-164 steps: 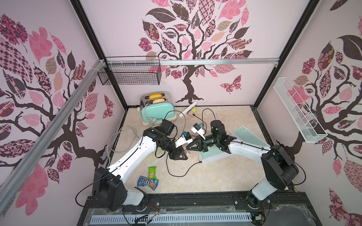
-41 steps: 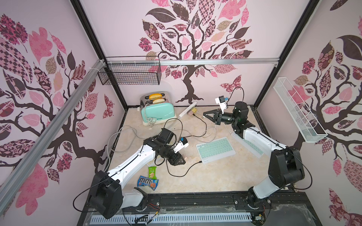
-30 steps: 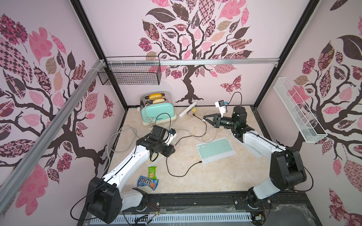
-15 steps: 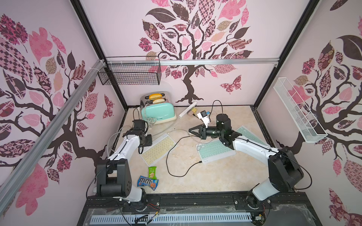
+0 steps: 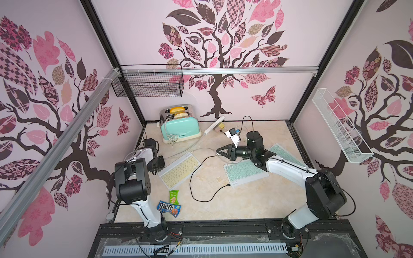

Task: Unplug the wireless keyboard
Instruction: Place the plug at the center of the board.

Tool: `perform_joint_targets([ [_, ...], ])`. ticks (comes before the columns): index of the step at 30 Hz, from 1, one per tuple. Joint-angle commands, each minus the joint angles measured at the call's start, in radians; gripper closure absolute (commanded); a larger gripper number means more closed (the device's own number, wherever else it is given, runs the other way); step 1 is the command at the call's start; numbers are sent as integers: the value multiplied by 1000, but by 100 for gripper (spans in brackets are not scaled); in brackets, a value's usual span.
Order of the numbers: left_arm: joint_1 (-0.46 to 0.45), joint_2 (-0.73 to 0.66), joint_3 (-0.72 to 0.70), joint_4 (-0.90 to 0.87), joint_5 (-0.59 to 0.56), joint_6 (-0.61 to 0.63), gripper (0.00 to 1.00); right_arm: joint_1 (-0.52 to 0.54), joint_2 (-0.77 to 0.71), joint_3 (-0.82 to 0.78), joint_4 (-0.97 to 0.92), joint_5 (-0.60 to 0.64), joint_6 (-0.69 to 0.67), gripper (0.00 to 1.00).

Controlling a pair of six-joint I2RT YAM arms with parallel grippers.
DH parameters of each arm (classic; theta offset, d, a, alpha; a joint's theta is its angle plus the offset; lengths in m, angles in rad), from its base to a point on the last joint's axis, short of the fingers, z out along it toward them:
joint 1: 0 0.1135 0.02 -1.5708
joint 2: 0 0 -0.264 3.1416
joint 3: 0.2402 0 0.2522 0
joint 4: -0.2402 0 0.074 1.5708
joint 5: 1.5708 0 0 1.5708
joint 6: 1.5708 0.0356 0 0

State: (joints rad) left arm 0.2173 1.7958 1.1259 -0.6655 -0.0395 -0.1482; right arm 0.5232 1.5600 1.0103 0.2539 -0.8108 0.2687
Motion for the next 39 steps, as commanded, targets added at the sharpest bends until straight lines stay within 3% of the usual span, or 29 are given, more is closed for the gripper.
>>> perform_joint_targets([
  [1, 9, 37, 30, 11, -40, 15, 100, 0, -1, -6, -5, -8, -15, 100],
  [6, 13, 65, 43, 16, -45, 24, 99, 1, 6, -3, -4, -8, -15, 100],
  [9, 17, 84, 57, 11, -49, 27, 85, 0, 12, 0, -4, -11, -12, 100],
  [12, 18, 88, 68, 5, -47, 23, 63, 2, 11, 0, -4, -10, -9, 100],
  [22, 18, 25, 44, 3, -8, 16, 40, 25, 17, 6, -42, 55, -4, 100],
  [31, 18, -118, 19, 3, 46, -12, 38, 75, 30, 16, -166, 183, -11, 100],
  [39, -8, -305, -71, 28, 159, -32, 38, 257, 172, 84, -370, 334, -97, 100],
])
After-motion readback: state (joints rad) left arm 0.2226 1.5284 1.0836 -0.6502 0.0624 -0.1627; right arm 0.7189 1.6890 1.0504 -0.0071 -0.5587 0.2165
